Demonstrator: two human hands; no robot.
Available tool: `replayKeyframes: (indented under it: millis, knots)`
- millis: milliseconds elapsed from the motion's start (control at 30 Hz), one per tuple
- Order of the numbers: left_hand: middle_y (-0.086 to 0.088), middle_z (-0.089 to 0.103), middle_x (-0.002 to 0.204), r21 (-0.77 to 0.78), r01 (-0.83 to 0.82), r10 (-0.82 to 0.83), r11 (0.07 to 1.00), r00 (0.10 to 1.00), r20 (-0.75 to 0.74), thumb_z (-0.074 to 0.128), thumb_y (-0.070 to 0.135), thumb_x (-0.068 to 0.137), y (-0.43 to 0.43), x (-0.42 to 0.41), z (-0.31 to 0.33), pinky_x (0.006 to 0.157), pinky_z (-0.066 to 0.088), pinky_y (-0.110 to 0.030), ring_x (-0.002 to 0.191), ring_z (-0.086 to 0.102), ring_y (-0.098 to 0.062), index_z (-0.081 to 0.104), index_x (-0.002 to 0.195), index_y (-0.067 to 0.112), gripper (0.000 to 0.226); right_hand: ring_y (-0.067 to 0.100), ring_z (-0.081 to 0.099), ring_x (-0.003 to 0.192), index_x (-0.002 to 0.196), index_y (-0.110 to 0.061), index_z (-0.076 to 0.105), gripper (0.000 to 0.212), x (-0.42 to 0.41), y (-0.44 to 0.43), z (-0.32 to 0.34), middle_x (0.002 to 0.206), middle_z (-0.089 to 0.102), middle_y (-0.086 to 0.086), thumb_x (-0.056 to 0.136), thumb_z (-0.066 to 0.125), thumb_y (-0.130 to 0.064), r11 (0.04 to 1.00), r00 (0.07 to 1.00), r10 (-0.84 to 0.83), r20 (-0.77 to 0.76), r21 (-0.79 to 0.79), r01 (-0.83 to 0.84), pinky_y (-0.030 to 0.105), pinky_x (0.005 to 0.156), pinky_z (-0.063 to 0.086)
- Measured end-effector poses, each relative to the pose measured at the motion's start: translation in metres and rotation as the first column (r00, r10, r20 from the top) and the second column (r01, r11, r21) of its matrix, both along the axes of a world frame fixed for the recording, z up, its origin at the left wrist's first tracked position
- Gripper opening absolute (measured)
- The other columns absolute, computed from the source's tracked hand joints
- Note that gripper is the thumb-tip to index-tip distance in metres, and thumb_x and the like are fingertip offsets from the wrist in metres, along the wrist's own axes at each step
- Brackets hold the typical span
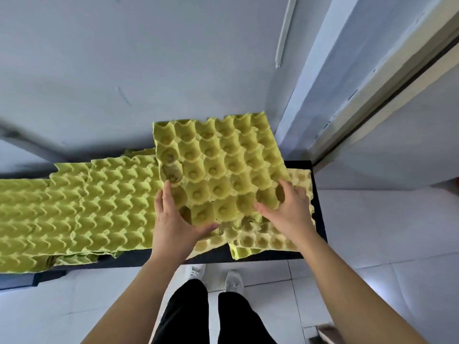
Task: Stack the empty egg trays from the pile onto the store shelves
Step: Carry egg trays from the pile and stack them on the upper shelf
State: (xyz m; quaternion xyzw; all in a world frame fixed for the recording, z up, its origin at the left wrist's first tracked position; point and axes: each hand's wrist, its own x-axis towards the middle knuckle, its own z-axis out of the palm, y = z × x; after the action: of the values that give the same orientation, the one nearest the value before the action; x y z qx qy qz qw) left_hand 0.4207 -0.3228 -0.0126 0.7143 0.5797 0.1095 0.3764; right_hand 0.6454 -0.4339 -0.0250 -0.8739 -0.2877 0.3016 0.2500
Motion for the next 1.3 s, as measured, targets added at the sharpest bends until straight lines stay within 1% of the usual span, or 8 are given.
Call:
replayKeyframes:
  millis: [233, 333, 567, 733, 867, 1000, 1100, 1300]
  knots:
    - [0.006, 0.016, 0.160, 0.165, -0.204, 0.179, 0.965, 0.972, 0.154, 0.075, 0.077, 0.029, 0.028, -0.058, 0.077, 0.100, 0.035, -0.033, 0.141, 0.029, -0.014, -0.007, 0.150, 0.042, 0.151, 0.030, 0.023, 0.137, 0.141, -0.031, 0.029, 0.089, -0.044, 0.064, 0.081, 0.145, 0.027, 0.013, 0.068, 0.063, -0.069, 0.979, 0.978, 0.141, 0.154, 0.127, -0.161, 0.052, 0.109, 0.031]
    - [0.005, 0.024, 0.158, 0.200, -0.289, 0.245, 0.936, 0.945, 0.215, 0.076, 0.079, 0.028, 0.041, -0.095, 0.103, 0.102, 0.033, -0.030, 0.140, 0.032, -0.013, 0.002, 0.151, 0.038, 0.149, 0.032, 0.030, 0.132, 0.141, -0.028, 0.032, 0.090, -0.076, 0.095, 0.114, 0.140, 0.033, 0.015, 0.067, 0.061, -0.069, 0.963, 0.959, 0.184, 0.216, 0.154, -0.220, 0.050, 0.108, 0.033]
    - [0.016, 0.048, 0.132, 0.267, -0.470, 0.349, 0.841, 0.849, 0.397, 0.084, 0.074, 0.025, 0.063, -0.208, 0.157, 0.091, 0.045, -0.033, 0.114, 0.052, -0.006, 0.024, 0.142, 0.042, 0.136, 0.031, 0.030, 0.132, 0.141, -0.027, 0.034, 0.088, -0.186, 0.156, 0.181, 0.140, 0.032, 0.016, 0.068, 0.061, -0.068, 0.884, 0.906, 0.300, 0.300, 0.269, -0.382, 0.050, 0.107, 0.034]
    - [0.023, 0.035, 0.132, 0.332, -0.553, 0.376, 0.764, 0.800, 0.467, 0.086, 0.073, 0.027, 0.074, -0.319, 0.193, 0.094, 0.040, -0.026, 0.113, 0.046, 0.006, 0.024, 0.142, 0.044, 0.134, 0.030, 0.030, 0.132, 0.142, -0.026, 0.035, 0.088, -0.299, 0.187, 0.221, 0.141, 0.032, 0.016, 0.067, 0.060, -0.066, 0.818, 0.883, 0.341, 0.323, 0.362, -0.448, 0.050, 0.108, 0.032]
    - [0.032, 0.023, 0.118, 0.376, -0.586, 0.377, 0.717, 0.781, 0.498, 0.085, 0.073, 0.026, 0.084, -0.409, 0.222, 0.084, 0.032, -0.007, 0.105, 0.035, 0.029, 0.028, 0.139, 0.048, 0.129, 0.031, 0.030, 0.131, 0.141, -0.024, 0.038, 0.089, -0.390, 0.210, 0.251, 0.140, 0.033, 0.017, 0.065, 0.060, -0.064, 0.770, 0.874, 0.371, 0.313, 0.422, -0.478, 0.050, 0.108, 0.031]
    - [0.031, 0.025, 0.117, 0.457, -0.609, 0.370, 0.648, 0.777, 0.510, 0.080, 0.079, 0.024, 0.099, -0.485, 0.257, 0.077, 0.031, 0.004, 0.104, 0.034, 0.031, 0.028, 0.135, 0.052, 0.125, 0.031, 0.034, 0.128, 0.139, -0.022, 0.042, 0.086, -0.467, 0.237, 0.282, 0.134, 0.039, 0.020, 0.066, 0.064, -0.061, 0.700, 0.852, 0.393, 0.345, 0.488, -0.521, 0.049, 0.107, 0.033]
    - [0.048, 0.022, 0.112, 0.509, -0.637, 0.363, 0.579, 0.761, 0.538, 0.079, 0.079, 0.027, 0.113, -0.532, 0.283, 0.072, 0.027, 0.013, 0.103, 0.032, 0.034, 0.019, 0.126, 0.066, 0.117, 0.032, 0.037, 0.126, 0.138, -0.021, 0.044, 0.086, -0.513, 0.262, 0.306, 0.130, 0.043, 0.021, 0.065, 0.064, -0.063, 0.648, 0.833, 0.406, 0.377, 0.524, -0.553, 0.047, 0.105, 0.036]
    - [0.032, 0.033, 0.116, 0.531, -0.723, 0.433, 0.441, 0.690, 0.580, 0.078, 0.076, 0.029, 0.159, -0.629, 0.324, 0.071, 0.026, 0.011, 0.098, 0.037, 0.028, 0.025, 0.148, 0.033, 0.138, 0.031, 0.038, 0.126, 0.138, -0.023, 0.043, 0.096, -0.608, 0.330, 0.352, 0.127, 0.048, 0.018, 0.062, 0.053, -0.079, 0.540, 0.766, 0.463, 0.446, 0.543, -0.643, 0.044, 0.104, 0.038]
